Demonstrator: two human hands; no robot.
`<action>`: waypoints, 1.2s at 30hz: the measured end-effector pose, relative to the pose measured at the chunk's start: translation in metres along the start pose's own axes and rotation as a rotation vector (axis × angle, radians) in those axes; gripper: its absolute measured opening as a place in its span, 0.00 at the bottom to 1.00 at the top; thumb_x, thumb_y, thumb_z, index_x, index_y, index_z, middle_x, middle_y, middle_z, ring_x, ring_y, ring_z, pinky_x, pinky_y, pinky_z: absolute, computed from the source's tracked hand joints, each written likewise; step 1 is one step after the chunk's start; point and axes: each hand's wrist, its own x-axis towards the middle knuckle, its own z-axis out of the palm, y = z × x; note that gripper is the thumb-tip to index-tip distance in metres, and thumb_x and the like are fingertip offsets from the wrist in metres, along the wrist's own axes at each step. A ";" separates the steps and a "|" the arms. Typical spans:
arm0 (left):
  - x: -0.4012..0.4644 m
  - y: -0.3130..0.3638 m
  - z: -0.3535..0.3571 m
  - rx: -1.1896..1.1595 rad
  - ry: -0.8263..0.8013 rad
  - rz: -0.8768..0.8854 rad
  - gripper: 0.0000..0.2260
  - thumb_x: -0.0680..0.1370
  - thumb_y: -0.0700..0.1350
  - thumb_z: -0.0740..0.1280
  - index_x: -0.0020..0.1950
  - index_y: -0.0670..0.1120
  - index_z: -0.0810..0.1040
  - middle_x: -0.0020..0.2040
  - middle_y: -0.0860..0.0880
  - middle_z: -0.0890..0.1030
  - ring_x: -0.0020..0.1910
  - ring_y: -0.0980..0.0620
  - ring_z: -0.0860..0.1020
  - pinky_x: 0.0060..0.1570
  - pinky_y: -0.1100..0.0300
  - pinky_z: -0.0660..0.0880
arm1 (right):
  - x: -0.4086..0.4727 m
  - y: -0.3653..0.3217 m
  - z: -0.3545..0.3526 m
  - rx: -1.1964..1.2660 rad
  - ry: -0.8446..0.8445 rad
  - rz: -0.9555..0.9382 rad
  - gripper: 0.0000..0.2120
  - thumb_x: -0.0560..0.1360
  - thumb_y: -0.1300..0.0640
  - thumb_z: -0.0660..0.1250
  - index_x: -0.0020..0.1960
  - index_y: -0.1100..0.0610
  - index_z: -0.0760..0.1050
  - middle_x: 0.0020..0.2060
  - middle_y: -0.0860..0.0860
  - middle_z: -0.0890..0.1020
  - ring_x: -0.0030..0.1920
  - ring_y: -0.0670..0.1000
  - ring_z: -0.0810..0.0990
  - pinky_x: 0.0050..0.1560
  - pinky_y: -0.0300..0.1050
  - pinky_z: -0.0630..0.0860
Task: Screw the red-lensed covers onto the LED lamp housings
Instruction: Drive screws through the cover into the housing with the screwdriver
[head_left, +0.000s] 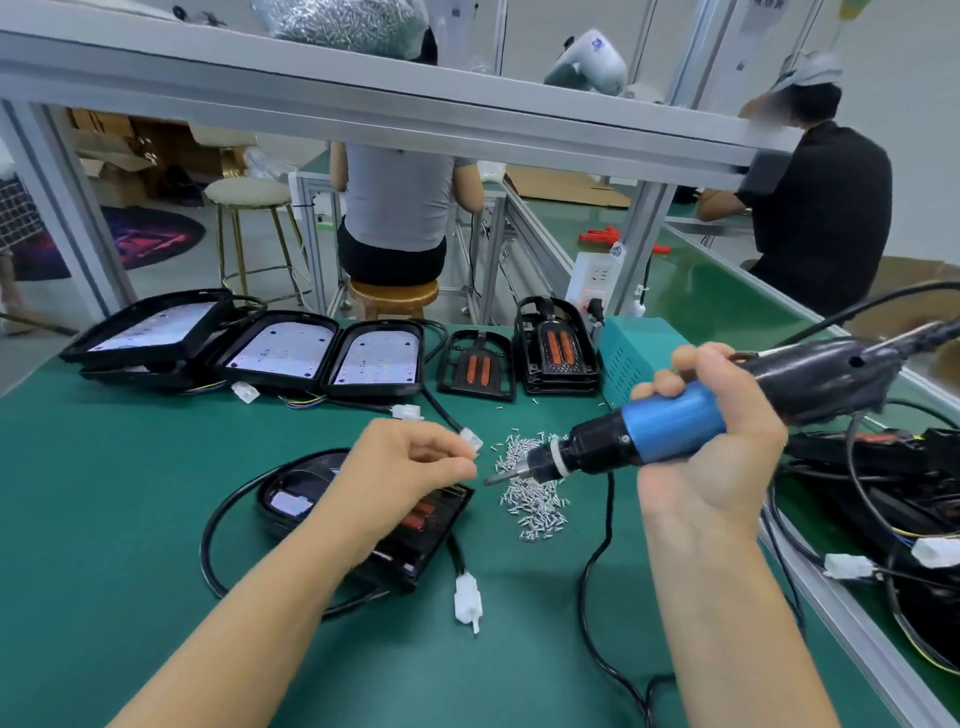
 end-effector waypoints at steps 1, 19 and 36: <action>-0.007 -0.001 -0.006 -0.099 0.007 -0.030 0.04 0.68 0.37 0.76 0.37 0.45 0.84 0.37 0.47 0.85 0.35 0.57 0.80 0.39 0.71 0.74 | -0.001 0.002 0.005 0.020 -0.011 0.006 0.06 0.63 0.62 0.67 0.37 0.54 0.72 0.33 0.48 0.74 0.27 0.46 0.73 0.34 0.37 0.72; -0.057 -0.010 -0.057 -0.211 0.155 -0.047 0.08 0.70 0.35 0.74 0.38 0.49 0.86 0.38 0.47 0.85 0.38 0.55 0.82 0.41 0.70 0.75 | -0.032 0.042 0.053 0.063 -0.128 0.129 0.05 0.65 0.61 0.66 0.39 0.55 0.72 0.32 0.48 0.76 0.27 0.45 0.73 0.34 0.37 0.72; -0.058 -0.024 -0.046 0.641 0.160 0.170 0.07 0.80 0.45 0.63 0.48 0.53 0.80 0.41 0.60 0.77 0.43 0.55 0.73 0.49 0.58 0.68 | -0.052 0.054 0.028 -0.179 -0.288 0.206 0.08 0.64 0.64 0.66 0.33 0.51 0.76 0.30 0.50 0.74 0.27 0.48 0.71 0.31 0.39 0.72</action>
